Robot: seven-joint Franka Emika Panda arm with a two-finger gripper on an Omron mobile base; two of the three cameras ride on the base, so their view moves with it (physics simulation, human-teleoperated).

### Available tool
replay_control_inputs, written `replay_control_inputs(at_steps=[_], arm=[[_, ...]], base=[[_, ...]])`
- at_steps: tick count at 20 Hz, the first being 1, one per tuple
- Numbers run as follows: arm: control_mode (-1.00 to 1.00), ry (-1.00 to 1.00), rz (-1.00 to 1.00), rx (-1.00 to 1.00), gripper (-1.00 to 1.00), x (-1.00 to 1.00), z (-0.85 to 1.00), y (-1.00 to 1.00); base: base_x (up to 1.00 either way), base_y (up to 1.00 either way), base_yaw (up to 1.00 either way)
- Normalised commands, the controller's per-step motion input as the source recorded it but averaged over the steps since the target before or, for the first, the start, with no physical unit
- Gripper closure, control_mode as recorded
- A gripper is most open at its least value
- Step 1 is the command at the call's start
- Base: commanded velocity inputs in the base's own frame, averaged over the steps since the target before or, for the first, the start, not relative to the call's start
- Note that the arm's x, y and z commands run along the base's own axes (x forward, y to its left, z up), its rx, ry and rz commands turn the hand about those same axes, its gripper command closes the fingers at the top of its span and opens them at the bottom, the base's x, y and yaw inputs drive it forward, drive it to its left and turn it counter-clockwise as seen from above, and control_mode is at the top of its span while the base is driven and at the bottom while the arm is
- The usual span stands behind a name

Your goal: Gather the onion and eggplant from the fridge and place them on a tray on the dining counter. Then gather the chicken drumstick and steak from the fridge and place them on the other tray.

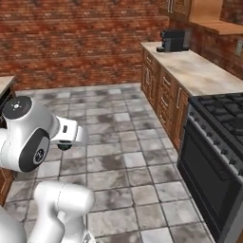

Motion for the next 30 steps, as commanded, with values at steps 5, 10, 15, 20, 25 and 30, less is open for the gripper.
replay_control_inputs(at_steps=[5, 10, 15, 20, 25, 30], arm=[[1.00, 0.00, 0.00, 0.00, 1.00, 0.00, 0.00, 0.00], [1.00, 0.00, 0.00, 0.00, 1.00, 0.00, 0.00, 0.00], [1.00, 0.00, 0.00, 0.00, 1.00, 0.00, 0.00, 0.00], [1.00, 0.00, 0.00, 0.00, 1.00, 0.00, 0.00, 0.00], [1.00, 0.00, 0.00, 0.00, 1.00, 0.00, 0.00, 0.00], [1.00, 0.00, 0.00, 0.00, 1.00, 0.00, 0.00, 0.00]], base=[[0.93, 0.25, 0.17], [0.69, 0.00, 0.47], [0.71, -0.11, 0.52], [0.87, -0.47, 0.43], [0.83, -0.42, 0.43], [0.52, -0.12, 0.55]])
